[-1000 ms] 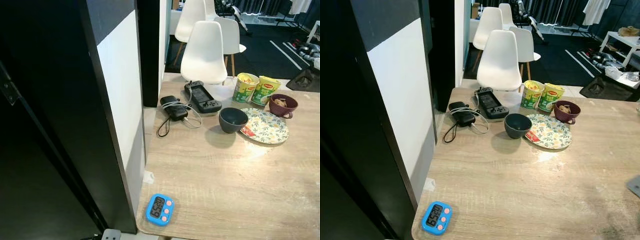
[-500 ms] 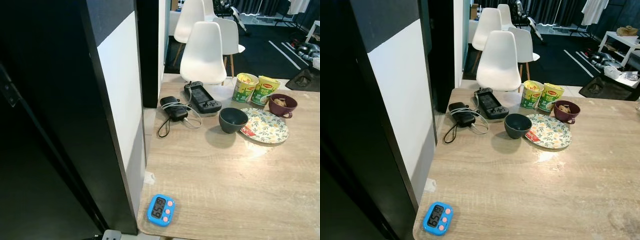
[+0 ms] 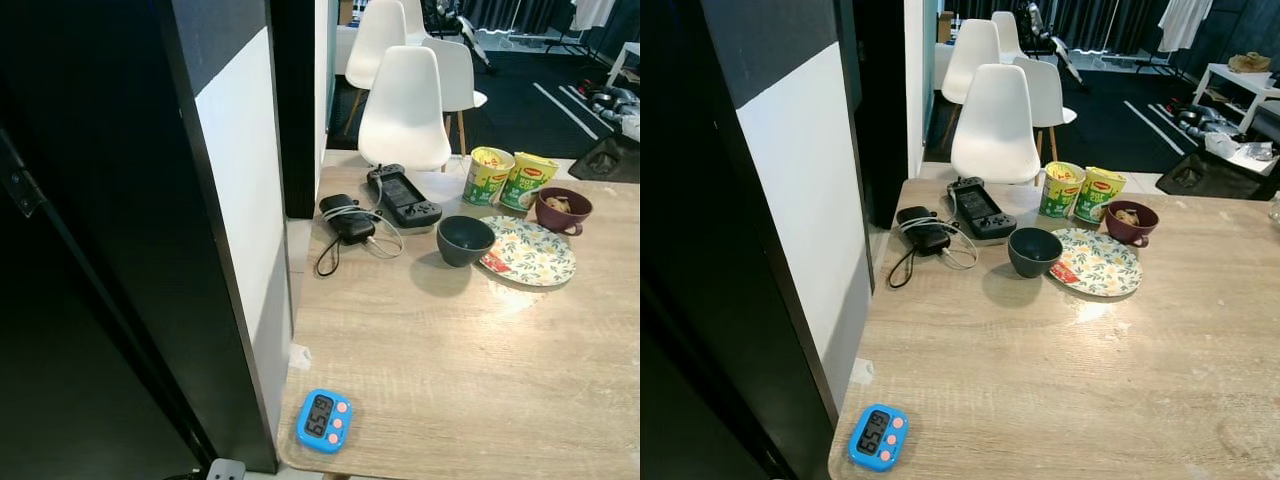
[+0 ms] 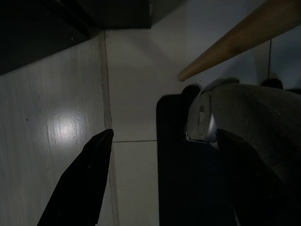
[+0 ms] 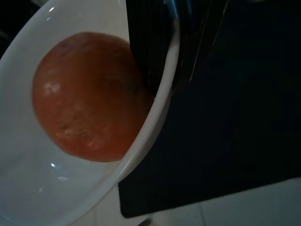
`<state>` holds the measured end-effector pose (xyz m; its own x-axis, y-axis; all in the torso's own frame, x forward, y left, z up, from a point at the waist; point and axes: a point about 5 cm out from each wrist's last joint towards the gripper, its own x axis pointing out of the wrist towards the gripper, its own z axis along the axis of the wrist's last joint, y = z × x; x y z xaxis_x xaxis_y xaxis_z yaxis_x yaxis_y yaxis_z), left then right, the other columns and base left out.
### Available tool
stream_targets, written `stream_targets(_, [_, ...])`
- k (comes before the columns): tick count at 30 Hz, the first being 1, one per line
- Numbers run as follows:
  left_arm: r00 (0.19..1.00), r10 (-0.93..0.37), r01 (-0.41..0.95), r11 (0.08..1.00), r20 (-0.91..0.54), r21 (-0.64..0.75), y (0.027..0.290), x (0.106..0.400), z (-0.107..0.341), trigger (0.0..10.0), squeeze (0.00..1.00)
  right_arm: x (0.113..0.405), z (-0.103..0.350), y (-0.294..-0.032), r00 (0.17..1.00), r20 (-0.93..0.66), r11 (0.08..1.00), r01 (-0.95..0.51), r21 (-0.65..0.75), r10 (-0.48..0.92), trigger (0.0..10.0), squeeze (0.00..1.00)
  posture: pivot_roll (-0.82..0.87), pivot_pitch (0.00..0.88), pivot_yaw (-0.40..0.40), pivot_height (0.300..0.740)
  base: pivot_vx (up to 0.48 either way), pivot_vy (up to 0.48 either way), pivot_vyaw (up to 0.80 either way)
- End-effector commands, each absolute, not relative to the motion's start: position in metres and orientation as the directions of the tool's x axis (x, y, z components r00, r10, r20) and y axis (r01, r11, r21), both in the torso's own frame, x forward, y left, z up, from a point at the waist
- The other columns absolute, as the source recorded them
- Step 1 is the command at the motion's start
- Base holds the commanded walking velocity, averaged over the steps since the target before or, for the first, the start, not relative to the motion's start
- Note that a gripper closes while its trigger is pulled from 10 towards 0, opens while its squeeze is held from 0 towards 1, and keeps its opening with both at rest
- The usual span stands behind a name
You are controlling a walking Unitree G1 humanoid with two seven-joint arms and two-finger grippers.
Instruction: Restocking fridge
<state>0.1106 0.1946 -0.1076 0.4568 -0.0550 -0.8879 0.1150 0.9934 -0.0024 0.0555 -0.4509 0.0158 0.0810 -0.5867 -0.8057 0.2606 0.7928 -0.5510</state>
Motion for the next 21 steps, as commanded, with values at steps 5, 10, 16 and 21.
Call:
stream_targets(5, [0.422, -0.089, 0.157, 0.987, -0.902, -0.023, 0.189, 0.104, -0.11, 10.0, 0.0, 0.051, -0.003, -0.436, 0.1, -0.804, 0.788, 0.301, -0.537, -0.586, 0.0, 0.0, 0.02, 0.0, -0.061, 0.74, 0.0, 0.0, 0.0])
stream_targets(10, [0.425, -0.086, 0.165, 0.986, -0.901, -0.017, 0.191, 0.106, -0.11, 10.0, 0.0, 0.045, -0.03, -0.407, 0.094, -0.85, 0.828, 0.303, -0.472, -0.519, 0.0, 0.0, 0.02, 0.0, -0.058, 0.74, 0.0, 0.0, 0.0])
stream_targets(16, [0.428, -0.089, 0.171, 0.985, -0.899, -0.016, 0.191, 0.108, -0.109, 10.0, 0.0, 0.047, -0.05, -0.382, 0.117, -0.859, 0.838, 0.32, -0.442, -0.498, 3.5, 0.0, 0.02, 0.0, -0.052, 0.74, 0.0, 0.0, 0.0])
stream_targets(21, [0.428, -0.094, 0.182, 0.983, -0.899, -0.016, 0.19, 0.109, -0.109, 10.0, 0.0, 0.054, -0.07, -0.349, 0.16, -0.88, 0.877, 0.272, -0.397, -0.448, 10.0, 0.0, 0.02, 0.0, -0.049, 0.74, 0.0, 0.0, 0.0])
